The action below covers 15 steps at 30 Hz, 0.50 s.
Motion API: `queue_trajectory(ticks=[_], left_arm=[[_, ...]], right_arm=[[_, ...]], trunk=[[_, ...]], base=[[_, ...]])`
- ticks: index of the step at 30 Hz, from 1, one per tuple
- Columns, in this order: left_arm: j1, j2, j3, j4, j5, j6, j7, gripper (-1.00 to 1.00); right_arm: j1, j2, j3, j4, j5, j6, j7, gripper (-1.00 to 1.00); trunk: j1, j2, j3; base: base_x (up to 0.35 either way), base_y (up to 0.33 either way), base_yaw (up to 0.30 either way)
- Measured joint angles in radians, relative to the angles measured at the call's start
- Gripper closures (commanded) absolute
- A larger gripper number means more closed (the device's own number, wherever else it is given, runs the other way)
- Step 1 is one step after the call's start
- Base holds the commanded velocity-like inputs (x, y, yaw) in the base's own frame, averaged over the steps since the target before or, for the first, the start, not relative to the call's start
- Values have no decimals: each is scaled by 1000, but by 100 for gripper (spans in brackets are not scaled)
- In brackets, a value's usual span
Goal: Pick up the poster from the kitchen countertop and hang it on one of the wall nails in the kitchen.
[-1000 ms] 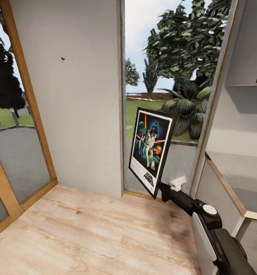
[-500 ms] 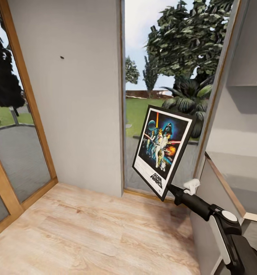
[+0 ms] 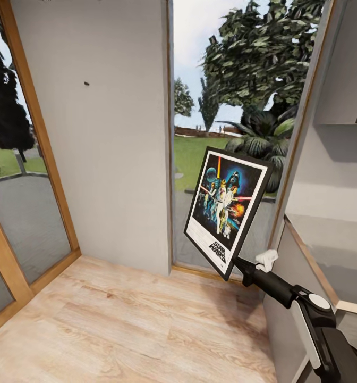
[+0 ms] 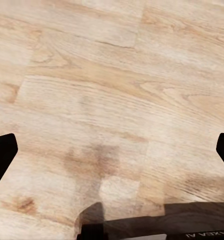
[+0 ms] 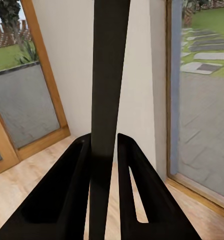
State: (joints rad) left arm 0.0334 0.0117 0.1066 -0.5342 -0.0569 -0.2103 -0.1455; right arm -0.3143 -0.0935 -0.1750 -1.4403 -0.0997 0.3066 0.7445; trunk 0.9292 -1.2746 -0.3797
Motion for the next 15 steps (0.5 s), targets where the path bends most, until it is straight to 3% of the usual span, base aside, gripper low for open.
queue_trajectory(ticks=[15], left_arm=[[0,0,0,0,-1,0,-1,-100]], right_arm=[[0,0,0,3,0,-2,0,100]], trunk=[[-57,105,47]], base=[[0,0,0]])
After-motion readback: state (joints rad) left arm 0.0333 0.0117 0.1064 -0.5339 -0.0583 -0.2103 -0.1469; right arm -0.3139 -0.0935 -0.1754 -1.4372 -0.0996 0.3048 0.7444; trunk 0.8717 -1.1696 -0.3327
